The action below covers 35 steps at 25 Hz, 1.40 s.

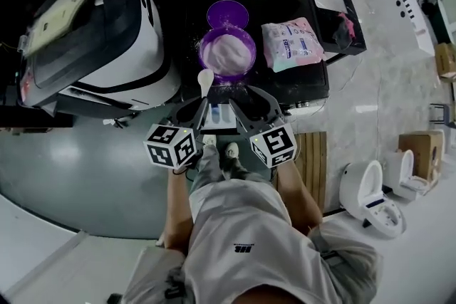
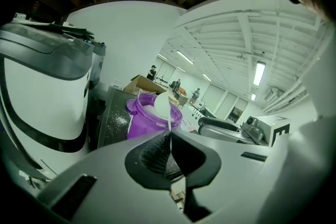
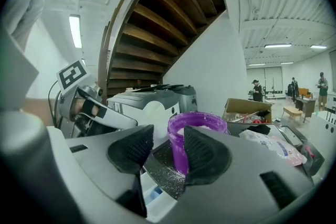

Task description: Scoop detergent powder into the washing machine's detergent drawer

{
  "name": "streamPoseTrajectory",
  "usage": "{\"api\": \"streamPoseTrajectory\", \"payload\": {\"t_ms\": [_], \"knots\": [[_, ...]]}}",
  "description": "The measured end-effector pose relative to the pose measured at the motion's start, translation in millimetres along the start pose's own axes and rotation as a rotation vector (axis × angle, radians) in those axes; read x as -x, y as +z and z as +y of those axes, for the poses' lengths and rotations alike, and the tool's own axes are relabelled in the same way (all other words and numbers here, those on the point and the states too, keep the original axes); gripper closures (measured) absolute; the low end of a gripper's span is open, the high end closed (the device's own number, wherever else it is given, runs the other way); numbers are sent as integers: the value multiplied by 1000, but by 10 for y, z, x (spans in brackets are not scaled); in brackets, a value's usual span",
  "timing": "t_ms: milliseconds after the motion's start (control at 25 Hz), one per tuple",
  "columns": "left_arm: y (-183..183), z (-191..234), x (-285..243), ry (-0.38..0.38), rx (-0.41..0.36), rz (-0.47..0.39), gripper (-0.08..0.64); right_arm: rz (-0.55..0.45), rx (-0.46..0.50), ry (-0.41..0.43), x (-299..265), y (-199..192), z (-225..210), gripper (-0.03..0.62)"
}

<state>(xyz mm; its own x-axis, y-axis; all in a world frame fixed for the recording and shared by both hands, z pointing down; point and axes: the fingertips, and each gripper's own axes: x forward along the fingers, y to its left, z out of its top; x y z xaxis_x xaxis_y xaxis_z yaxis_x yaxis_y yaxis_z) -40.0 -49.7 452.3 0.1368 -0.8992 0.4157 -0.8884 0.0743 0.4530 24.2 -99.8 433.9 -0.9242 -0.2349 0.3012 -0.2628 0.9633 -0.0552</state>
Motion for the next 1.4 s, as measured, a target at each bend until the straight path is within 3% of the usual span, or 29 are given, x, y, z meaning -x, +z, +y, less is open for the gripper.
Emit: {"api": "streamPoseTrajectory", "payload": {"t_ms": [480, 840, 1400], "knots": [[-355, -109, 309, 40, 24, 3, 545, 36, -21, 46, 180, -253, 290, 413], [-609, 85, 494, -6, 37, 14, 545, 86, -47, -2, 152, -543, 557, 413], [-1247, 467, 475, -28, 39, 126, 545, 138, -102, -72, 140, -1041, 791, 413]]}}
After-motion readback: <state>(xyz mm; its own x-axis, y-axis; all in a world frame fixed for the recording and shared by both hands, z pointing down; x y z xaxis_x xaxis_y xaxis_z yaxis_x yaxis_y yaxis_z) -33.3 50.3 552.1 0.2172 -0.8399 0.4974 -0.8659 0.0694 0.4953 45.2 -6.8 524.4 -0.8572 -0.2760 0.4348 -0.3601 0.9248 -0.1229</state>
